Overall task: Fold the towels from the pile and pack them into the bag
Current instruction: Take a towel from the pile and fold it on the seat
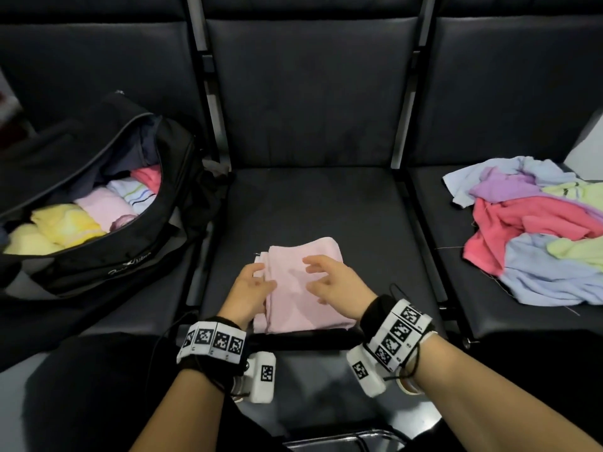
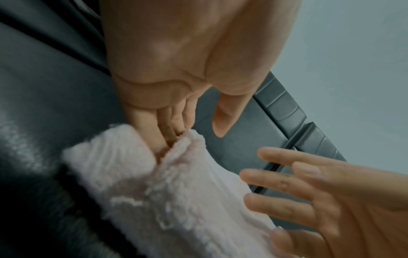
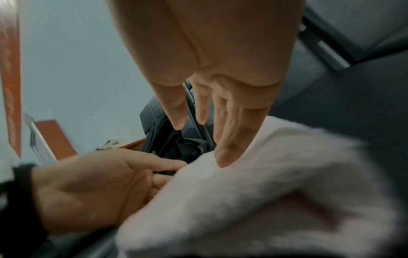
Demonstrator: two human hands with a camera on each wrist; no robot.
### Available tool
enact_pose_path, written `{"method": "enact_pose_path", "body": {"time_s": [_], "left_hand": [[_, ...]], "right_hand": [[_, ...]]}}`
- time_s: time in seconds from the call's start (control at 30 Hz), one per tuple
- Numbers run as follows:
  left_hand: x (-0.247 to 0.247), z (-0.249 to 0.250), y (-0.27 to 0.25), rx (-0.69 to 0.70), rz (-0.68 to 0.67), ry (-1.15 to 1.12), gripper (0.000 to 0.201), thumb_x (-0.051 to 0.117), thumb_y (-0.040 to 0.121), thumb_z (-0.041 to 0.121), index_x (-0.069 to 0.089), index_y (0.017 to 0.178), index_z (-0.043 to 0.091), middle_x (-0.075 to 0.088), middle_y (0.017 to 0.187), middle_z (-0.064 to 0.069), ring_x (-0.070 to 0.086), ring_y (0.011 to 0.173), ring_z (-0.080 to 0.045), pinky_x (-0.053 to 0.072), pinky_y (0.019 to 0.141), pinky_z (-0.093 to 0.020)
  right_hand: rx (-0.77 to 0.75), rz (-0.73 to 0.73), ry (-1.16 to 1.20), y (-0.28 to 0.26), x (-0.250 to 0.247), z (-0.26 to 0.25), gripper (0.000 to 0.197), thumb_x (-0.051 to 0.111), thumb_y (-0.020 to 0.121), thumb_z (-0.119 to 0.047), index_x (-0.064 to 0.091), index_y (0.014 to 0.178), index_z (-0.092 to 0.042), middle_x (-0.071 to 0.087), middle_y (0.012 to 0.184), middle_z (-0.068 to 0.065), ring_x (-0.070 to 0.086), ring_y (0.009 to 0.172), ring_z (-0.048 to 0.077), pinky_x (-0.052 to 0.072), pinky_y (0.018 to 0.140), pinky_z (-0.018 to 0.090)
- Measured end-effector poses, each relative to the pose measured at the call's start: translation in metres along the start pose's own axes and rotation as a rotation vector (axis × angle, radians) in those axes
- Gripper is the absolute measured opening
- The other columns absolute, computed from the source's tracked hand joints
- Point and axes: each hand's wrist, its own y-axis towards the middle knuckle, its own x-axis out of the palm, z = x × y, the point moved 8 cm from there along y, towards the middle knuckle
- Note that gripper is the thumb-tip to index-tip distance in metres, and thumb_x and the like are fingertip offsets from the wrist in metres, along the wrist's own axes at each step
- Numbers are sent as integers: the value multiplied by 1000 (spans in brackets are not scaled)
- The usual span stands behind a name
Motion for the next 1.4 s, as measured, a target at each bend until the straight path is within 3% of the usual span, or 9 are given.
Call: {"method": "enact_pose_path", "body": {"time_s": [0.1,0.23,0.4,0.6,0.77,0.9,1.1,1.27,1.4], "left_hand": [[12,10,-2,135,-47,95,41,65,84,-12,55,114,14,61,97,-10,61,78,-19,51,65,-23],[14,17,-5,214,16,246,42,59,77,-18,69,106,11,67,110,-11,65,101,-33,55,92,-41],[-10,30,-1,257,112,226,49,50,74,-17,69,96,23,68,108,-12,65,99,-32,55,88,-40],[-10,5,-2,110,2,308,52,53,76,-20,65,117,10,63,122,-20,63,107,-36,52,84,-32],[-12,15,1,174,15,304,54,56,75,-18,66,116,15,65,115,-19,63,90,-29,50,73,-28],[-11,4,1,123,3,396,52,57,77,-17,65,117,15,59,125,-14,61,109,-31,53,91,-36],[-17,24,-6,240,181,602,47,65,77,-1,65,119,21,49,122,-4,56,110,-27,47,100,-35],[33,24,-22,325,-69,677,25,72,84,27,69,109,26,56,113,6,56,113,-19,46,102,-36],[52,6,-29,274,-143,1047,62,75,65,62,60,120,38,45,122,13,41,116,-14,38,101,-33]], "right_hand": [[-40,17,-161,-7,-11,14,38,64,86,-9,66,119,-27,67,117,-8,62,83,5,50,88,25],[-85,16,-171,-15,-15,16,31,63,87,-7,71,110,-26,69,109,-12,65,94,7,49,93,21],[-210,10,-183,-21,-10,3,26,64,89,-8,73,106,-24,68,105,-15,63,94,4,45,86,11],[-199,-87,-356,-20,7,15,24,62,89,-7,73,108,-14,69,110,-1,63,97,10,48,92,20],[-209,-131,-445,-21,7,17,27,62,87,-6,73,110,-14,68,113,0,62,106,15,46,97,22],[-216,-209,-559,-24,11,17,32,69,81,-14,72,112,-16,59,114,2,57,106,19,42,97,25],[-241,-232,-867,-29,21,19,39,66,77,-16,60,114,-27,46,114,-2,46,103,20,41,82,30],[-232,-179,-898,-25,23,24,41,52,82,-4,61,116,-23,51,113,2,48,103,26,41,84,32],[-179,-143,-733,-19,7,17,27,59,80,-8,68,103,-17,61,105,4,57,99,27,47,86,37]]}}
